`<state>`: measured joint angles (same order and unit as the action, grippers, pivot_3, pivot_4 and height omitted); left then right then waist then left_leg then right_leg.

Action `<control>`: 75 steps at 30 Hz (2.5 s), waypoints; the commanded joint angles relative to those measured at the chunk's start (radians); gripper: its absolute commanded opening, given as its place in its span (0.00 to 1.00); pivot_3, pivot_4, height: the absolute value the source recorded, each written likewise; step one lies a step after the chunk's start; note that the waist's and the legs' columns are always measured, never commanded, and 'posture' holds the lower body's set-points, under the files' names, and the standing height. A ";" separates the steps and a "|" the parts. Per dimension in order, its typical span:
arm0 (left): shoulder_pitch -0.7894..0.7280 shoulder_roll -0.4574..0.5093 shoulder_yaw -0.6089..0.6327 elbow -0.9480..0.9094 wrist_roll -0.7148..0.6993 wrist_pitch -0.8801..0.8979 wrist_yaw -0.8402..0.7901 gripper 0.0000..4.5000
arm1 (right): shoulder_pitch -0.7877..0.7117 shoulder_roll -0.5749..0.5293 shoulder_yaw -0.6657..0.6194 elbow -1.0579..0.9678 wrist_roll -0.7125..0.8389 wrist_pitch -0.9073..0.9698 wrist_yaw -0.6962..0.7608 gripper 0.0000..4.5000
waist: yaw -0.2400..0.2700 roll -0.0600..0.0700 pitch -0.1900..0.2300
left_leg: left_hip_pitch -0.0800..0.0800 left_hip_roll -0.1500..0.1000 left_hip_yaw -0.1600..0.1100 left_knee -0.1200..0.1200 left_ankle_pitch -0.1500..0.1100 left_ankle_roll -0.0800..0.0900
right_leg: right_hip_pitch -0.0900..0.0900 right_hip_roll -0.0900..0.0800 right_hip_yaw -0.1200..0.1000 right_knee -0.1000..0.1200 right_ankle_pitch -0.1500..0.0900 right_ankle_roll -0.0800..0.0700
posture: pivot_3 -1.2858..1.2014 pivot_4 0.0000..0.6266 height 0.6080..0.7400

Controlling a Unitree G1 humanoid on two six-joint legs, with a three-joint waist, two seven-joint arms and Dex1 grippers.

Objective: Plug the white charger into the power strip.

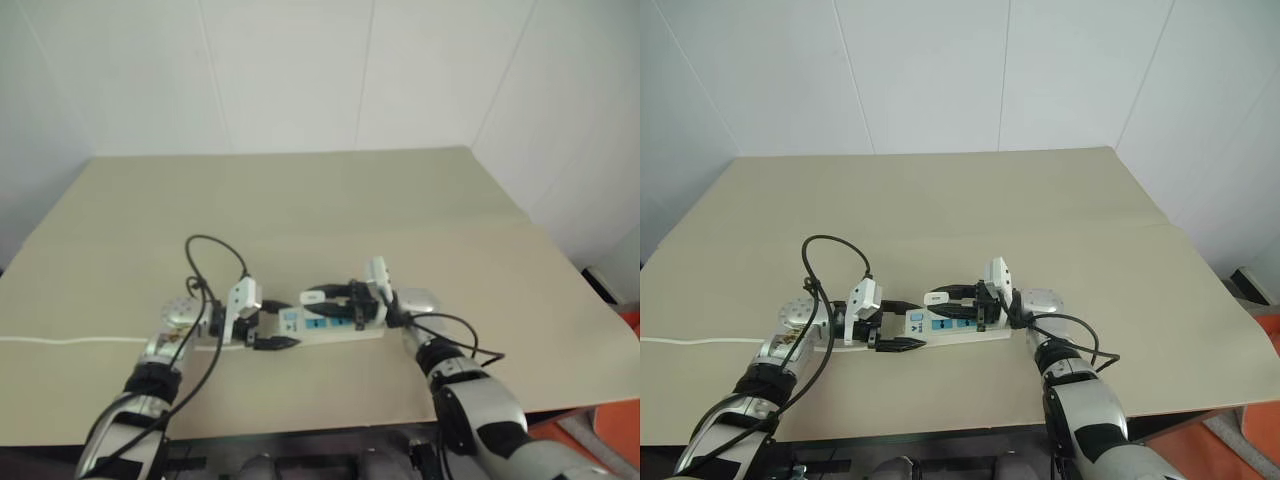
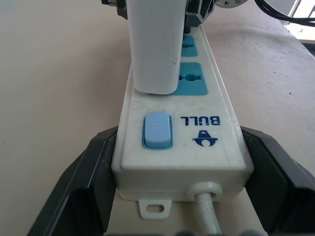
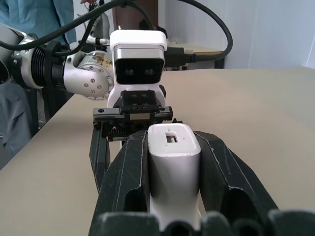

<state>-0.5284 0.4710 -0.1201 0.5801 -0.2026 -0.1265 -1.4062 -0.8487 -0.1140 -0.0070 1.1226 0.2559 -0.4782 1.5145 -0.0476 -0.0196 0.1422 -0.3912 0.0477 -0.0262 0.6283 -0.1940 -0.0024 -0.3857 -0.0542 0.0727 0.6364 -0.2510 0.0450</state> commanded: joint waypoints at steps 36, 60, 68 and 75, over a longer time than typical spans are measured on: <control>0.103 0.092 -0.015 -0.136 -0.027 0.070 -0.016 0.72 | 0.077 -0.055 0.061 0.131 -0.148 -0.019 -0.048 0.68 | -0.024 -0.009 -0.011 | 0.023 0.003 -0.001 -0.009 -0.002 -0.002 | 0.017 0.002 -0.001 0.006 -0.015 -0.003 | 0.52 0.24 1.00; 0.130 0.099 0.131 -0.316 -0.255 0.158 -0.076 0.99 | 0.030 -0.146 0.014 0.078 -0.080 -0.148 0.092 1.00 | -0.014 -0.010 -0.007 | 0.022 0.002 -0.001 -0.014 -0.002 -0.002 | 0.016 0.000 -0.002 0.004 -0.017 -0.003 | 0.52 0.24 1.00; 0.181 0.282 0.245 -0.424 -0.296 0.212 -0.097 0.99 | -0.021 -0.488 0.069 -0.212 0.136 -0.022 0.100 1.00 | 0.005 0.002 0.018 | 0.005 -0.001 0.002 -0.013 -0.001 -0.003 | -0.001 -0.004 -0.001 0.004 -0.013 -0.007 | 0.52 0.24 1.00; 0.210 0.378 0.259 -0.352 -0.202 0.124 -0.078 0.99 | 0.071 -0.923 0.202 -0.514 0.264 0.046 0.100 1.00 | 0.008 0.003 0.019 | -0.001 0.000 0.003 -0.021 -0.005 0.002 | -0.005 -0.004 -0.003 -0.009 -0.014 -0.007 | 0.52 0.24 1.00</control>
<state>-0.3239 0.8297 0.1189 0.2191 -0.4258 0.0333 -1.4938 -0.7914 -0.9946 0.1827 0.6781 0.4849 -0.4505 1.5617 -0.0401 -0.0166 0.1615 -0.3927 0.0477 -0.0229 0.6071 -0.1992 0.0000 -0.3903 -0.0588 0.0702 0.6260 -0.2656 0.0385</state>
